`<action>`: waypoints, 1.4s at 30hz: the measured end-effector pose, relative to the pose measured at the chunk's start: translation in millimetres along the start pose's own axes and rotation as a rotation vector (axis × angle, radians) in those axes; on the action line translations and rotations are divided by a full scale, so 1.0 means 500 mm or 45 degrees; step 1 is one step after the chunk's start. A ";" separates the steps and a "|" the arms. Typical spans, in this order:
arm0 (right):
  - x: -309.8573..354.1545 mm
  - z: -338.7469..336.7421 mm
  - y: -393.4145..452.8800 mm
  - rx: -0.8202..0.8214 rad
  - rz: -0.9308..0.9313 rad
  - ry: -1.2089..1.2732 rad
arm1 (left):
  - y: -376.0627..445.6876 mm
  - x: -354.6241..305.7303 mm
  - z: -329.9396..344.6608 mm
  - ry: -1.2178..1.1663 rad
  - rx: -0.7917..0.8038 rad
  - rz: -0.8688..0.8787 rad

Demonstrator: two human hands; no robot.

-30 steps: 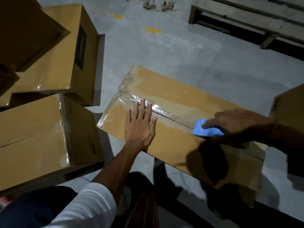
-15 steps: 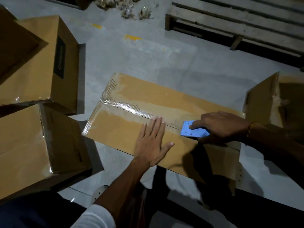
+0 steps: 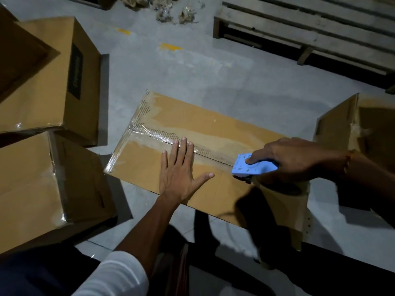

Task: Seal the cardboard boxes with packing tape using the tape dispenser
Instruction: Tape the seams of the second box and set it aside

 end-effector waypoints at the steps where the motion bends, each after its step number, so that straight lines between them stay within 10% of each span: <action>1: 0.000 0.011 0.005 0.003 0.016 -0.005 | 0.001 0.001 0.001 0.012 0.004 0.007; 17: -0.008 0.077 0.038 -0.033 0.068 -0.072 | -0.023 -0.107 0.050 0.175 0.049 0.536; 33: -0.170 0.198 -0.113 -0.029 0.109 -0.166 | -0.041 -0.139 0.045 0.207 0.164 0.460; 42: -0.178 0.210 -0.101 0.011 0.176 -0.065 | -0.147 -0.440 0.111 0.131 0.464 0.238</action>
Point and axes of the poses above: each hand's wrist, its own y-axis towards the middle knuckle, its own z-axis out of the palm, x = y × z, the point moved 2 cm from there along y, towards the middle knuckle, and after that the axes turned 5 degrees about x, right-handed, at the moved point
